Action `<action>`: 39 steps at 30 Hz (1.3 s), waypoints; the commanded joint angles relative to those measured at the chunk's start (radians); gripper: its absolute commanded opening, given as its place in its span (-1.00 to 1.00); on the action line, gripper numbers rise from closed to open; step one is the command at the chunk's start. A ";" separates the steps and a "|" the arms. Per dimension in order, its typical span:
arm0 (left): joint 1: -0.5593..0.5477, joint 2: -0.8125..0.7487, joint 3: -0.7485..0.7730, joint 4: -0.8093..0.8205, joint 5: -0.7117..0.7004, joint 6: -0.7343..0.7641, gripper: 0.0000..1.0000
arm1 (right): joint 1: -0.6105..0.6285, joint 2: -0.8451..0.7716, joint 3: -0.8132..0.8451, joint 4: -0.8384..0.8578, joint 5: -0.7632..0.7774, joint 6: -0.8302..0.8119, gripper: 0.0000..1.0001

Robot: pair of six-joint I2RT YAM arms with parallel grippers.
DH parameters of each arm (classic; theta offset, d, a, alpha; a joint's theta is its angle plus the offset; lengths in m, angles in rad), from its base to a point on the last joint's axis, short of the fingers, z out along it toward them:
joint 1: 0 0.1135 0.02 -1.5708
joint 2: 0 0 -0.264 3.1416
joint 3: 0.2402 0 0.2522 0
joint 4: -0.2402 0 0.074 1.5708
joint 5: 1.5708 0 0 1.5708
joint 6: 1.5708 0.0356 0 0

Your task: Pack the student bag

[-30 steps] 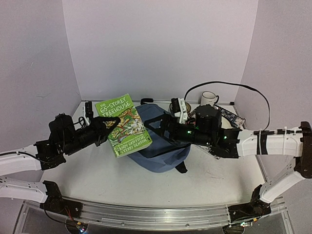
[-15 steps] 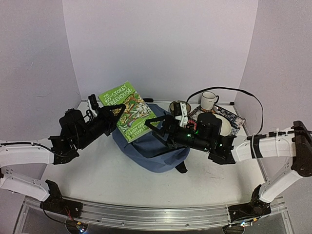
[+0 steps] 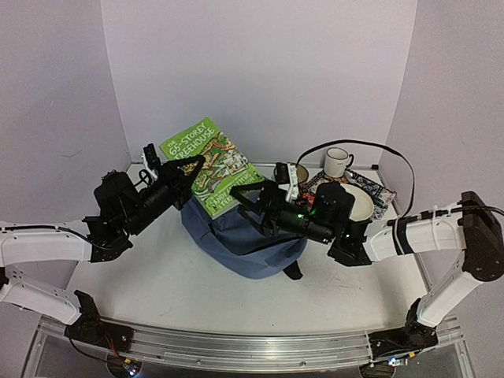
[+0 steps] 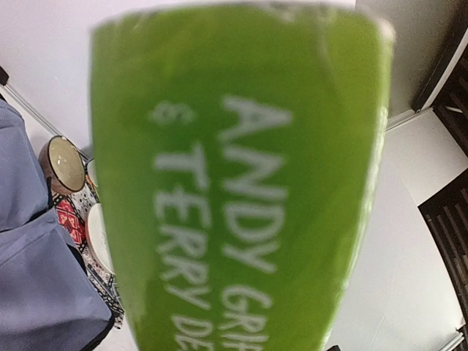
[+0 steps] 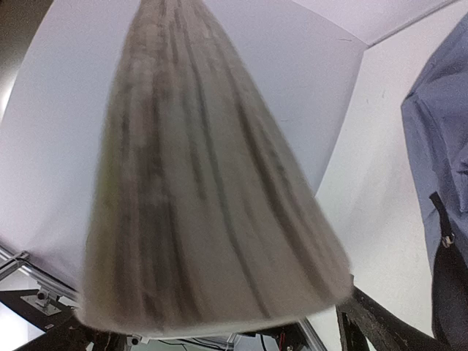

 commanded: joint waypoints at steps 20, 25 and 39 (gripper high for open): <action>-0.003 0.005 -0.020 0.217 0.068 -0.156 -1.00 | -0.030 -0.008 0.078 0.323 -0.018 -0.128 -0.15; -0.003 -0.013 -0.069 0.219 0.063 -0.149 -1.00 | -0.048 -0.022 0.061 0.336 -0.029 -0.167 -0.63; 0.007 -0.056 -0.090 -0.086 -0.001 0.170 0.38 | -0.193 -0.170 -0.120 0.271 -0.030 -0.193 -1.00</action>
